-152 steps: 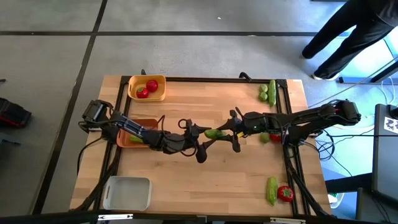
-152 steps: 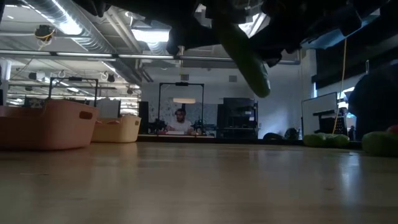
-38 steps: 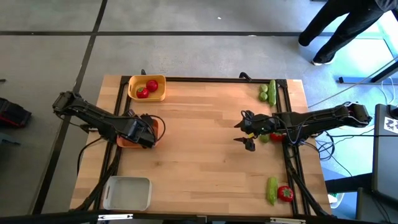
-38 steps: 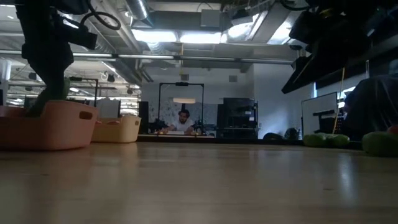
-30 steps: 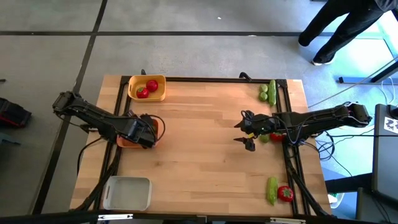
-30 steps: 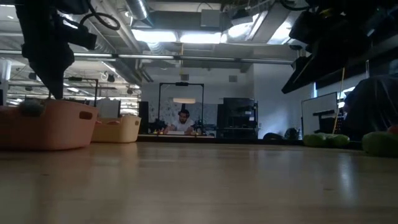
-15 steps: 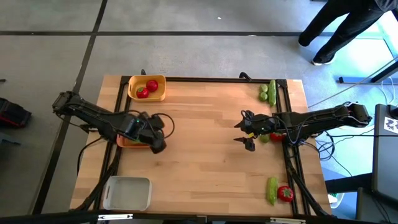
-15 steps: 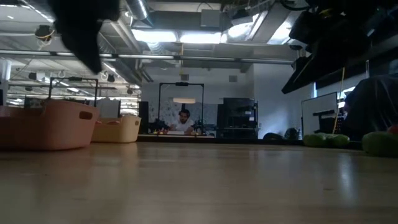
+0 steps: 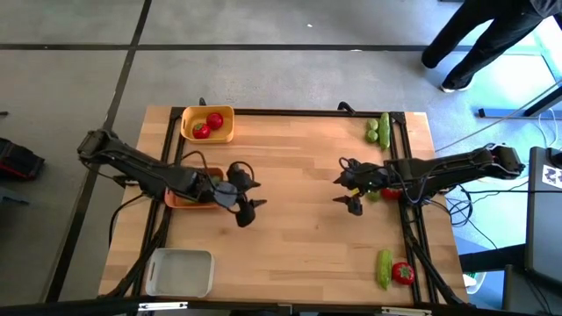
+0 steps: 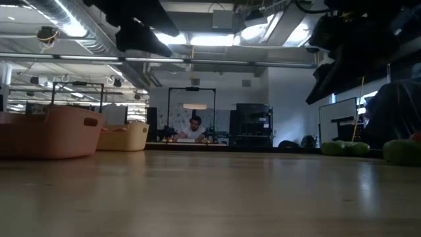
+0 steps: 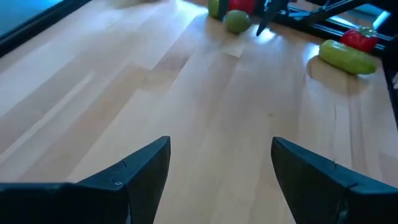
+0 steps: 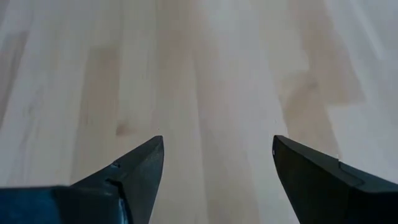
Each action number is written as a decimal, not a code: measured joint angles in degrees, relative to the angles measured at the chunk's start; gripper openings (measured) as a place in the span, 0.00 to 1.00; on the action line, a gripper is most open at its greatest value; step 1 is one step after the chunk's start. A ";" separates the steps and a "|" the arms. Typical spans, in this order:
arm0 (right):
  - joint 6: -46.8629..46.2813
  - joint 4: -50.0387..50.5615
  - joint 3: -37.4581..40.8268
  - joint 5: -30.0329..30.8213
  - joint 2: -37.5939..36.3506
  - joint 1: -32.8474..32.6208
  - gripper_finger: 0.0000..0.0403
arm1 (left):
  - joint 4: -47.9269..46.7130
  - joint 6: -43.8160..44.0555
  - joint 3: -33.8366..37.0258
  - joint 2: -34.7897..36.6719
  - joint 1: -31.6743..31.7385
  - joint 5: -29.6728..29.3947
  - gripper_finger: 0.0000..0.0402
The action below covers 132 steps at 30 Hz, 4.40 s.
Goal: Sort produce into baskets
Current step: Put the lime into the gray bin
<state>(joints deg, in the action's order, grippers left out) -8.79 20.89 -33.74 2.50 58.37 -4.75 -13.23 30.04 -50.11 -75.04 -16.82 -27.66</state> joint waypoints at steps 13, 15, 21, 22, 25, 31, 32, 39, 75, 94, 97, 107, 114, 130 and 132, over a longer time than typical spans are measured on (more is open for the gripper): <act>-15.57 31.79 -10.69 6.06 0.00 -3.52 0.72 | 3.87 0.50 0.05 -8.59 0.00 0.07 0.68; -18.83 35.00 -10.84 5.99 -0.02 -3.52 0.72 | 4.12 1.14 0.05 -9.03 0.00 0.02 0.68; -28.39 42.28 -8.57 6.04 0.00 -3.41 0.72 | 4.04 1.00 0.05 -9.14 0.00 0.05 0.68; -29.47 42.90 -8.18 6.04 0.00 -3.41 0.72 | 4.04 0.64 0.05 -9.14 0.00 0.04 0.68; -31.94 42.91 -6.79 6.04 0.02 -3.09 0.72 | 4.06 0.07 0.05 -9.14 0.00 0.04 0.68; -32.98 43.26 -4.34 5.59 3.45 1.26 0.72 | 4.06 -0.45 0.05 -9.14 0.00 0.04 0.68; -32.79 43.01 -4.12 5.51 4.37 1.97 0.72 | 4.04 -0.61 0.05 -9.14 0.00 0.04 0.68; -29.93 42.45 -3.96 3.40 9.93 3.79 0.72 | 4.04 -1.10 0.03 -9.14 0.00 0.04 0.68; -19.14 38.56 -6.27 2.58 13.44 3.65 0.38 | 7.91 -3.40 0.03 -9.12 0.00 0.04 0.68; -7.70 11.75 -8.76 2.89 4.28 3.65 0.38 | 9.35 -0.65 0.03 -9.12 1.69 0.00 0.68; -6.34 8.25 -8.76 2.88 4.44 3.65 0.38 | 9.44 -1.41 0.03 -9.12 2.47 0.01 0.68; -1.94 -1.29 -8.76 2.81 4.48 3.65 0.38 | 15.22 -3.48 0.03 -9.12 3.69 2.66 0.68; 1.42 -9.99 -8.76 -2.33 4.48 3.65 0.38 | 21.45 -8.71 0.03 -9.12 3.80 2.97 0.68; -0.16 -23.18 -8.76 -11.85 4.50 3.61 0.38 | 41.28 -37.73 -2.11 -16.80 3.19 3.00 0.68; -0.44 -24.06 -8.76 -12.76 4.50 3.61 0.38 | 42.19 -40.40 -2.92 -17.53 3.21 2.80 0.68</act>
<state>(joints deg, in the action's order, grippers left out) -9.23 -3.17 -42.50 -10.26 62.87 -1.15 28.96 -10.36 -53.03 -92.58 -13.61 -24.86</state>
